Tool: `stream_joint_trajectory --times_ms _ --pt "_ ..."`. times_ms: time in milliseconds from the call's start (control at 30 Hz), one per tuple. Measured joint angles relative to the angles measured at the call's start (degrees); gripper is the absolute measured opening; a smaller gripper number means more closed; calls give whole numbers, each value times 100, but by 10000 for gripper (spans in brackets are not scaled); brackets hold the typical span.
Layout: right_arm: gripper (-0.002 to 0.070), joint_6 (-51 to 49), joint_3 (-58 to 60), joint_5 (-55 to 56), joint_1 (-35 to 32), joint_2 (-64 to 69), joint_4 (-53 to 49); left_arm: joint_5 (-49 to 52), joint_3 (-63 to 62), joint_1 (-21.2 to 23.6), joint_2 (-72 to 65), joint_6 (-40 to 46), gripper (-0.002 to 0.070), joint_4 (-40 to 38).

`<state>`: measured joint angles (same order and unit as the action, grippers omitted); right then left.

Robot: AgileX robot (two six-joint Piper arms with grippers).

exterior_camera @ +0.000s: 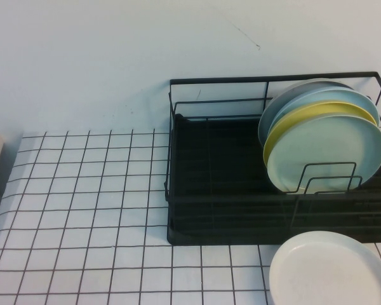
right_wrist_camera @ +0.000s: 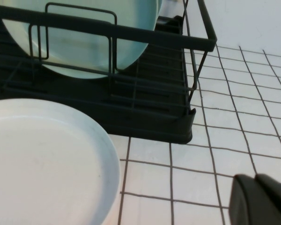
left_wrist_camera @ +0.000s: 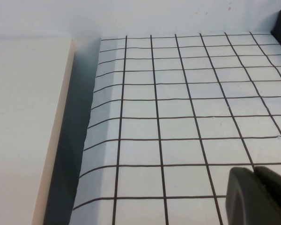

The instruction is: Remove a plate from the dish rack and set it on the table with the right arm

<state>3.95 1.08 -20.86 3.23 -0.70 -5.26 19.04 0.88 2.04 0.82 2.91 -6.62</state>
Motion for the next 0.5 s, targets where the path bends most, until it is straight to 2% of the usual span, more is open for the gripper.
stream_joint_trajectory --times_ms 500 --pt "-1 0 0 14 -119 0 162 0 0 0 0 0 -3 0"
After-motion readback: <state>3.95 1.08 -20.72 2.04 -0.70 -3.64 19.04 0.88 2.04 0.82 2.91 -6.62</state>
